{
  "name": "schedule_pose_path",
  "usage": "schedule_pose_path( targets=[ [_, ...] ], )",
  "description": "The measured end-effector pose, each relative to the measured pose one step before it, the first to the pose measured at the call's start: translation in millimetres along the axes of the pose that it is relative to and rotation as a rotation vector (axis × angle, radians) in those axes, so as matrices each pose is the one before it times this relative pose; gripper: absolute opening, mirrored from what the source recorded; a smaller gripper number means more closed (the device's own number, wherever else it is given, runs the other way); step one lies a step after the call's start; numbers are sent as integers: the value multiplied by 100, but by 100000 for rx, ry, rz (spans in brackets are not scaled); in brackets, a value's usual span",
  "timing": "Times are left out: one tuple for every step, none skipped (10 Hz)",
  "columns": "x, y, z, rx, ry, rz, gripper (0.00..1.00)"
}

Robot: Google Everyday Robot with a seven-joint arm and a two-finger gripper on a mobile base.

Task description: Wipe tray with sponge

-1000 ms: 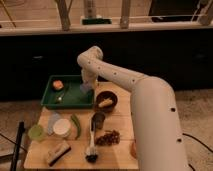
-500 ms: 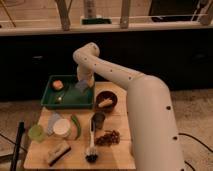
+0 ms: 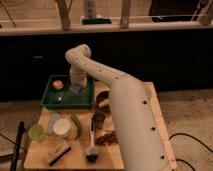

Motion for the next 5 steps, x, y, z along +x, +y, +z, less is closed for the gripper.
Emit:
schedule_pose_path(
  targets=[
    [145, 84, 837, -432, -1993, -158, 0],
    [206, 146, 1077, -916, -2412, -104, 0],
    [136, 120, 1121, -1611, -2002, -209, 0],
    [51, 5, 783, -463, -909, 180, 0],
    [62, 302, 602, -536, -361, 495, 0]
  ],
)
